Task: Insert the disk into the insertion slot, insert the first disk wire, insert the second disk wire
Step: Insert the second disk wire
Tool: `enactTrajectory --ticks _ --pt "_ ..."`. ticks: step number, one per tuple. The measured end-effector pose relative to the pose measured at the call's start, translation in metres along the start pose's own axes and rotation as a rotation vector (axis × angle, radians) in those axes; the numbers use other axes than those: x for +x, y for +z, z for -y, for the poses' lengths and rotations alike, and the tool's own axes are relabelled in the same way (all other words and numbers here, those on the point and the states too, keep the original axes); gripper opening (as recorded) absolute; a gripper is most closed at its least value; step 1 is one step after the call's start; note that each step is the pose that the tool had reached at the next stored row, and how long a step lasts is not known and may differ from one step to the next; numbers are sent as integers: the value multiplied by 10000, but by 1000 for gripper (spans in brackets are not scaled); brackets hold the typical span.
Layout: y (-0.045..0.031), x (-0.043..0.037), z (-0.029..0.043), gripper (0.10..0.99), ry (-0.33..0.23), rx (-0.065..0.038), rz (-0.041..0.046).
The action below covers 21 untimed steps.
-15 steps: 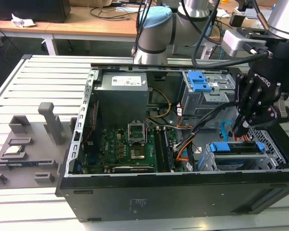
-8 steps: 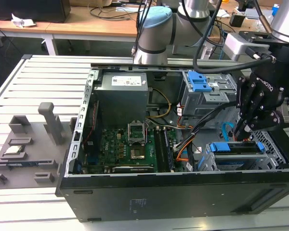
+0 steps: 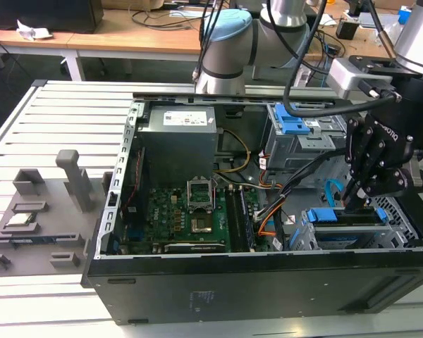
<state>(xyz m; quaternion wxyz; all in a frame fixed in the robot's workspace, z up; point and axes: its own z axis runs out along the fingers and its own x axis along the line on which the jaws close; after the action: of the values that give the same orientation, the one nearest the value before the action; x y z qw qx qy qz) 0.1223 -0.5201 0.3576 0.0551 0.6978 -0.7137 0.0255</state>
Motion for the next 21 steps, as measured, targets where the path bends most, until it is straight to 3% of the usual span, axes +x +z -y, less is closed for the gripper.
enactTrajectory --ticks 3,4,6,7,21 --pt "60 -13 31 161 -1 -7 24" --pt "67 -18 39 161 -5 -9 118" --pt "88 -22 54 161 -20 -15 424" --pt "97 -23 62 161 -21 -16 455" --pt "158 -12 114 161 -20 -16 459"
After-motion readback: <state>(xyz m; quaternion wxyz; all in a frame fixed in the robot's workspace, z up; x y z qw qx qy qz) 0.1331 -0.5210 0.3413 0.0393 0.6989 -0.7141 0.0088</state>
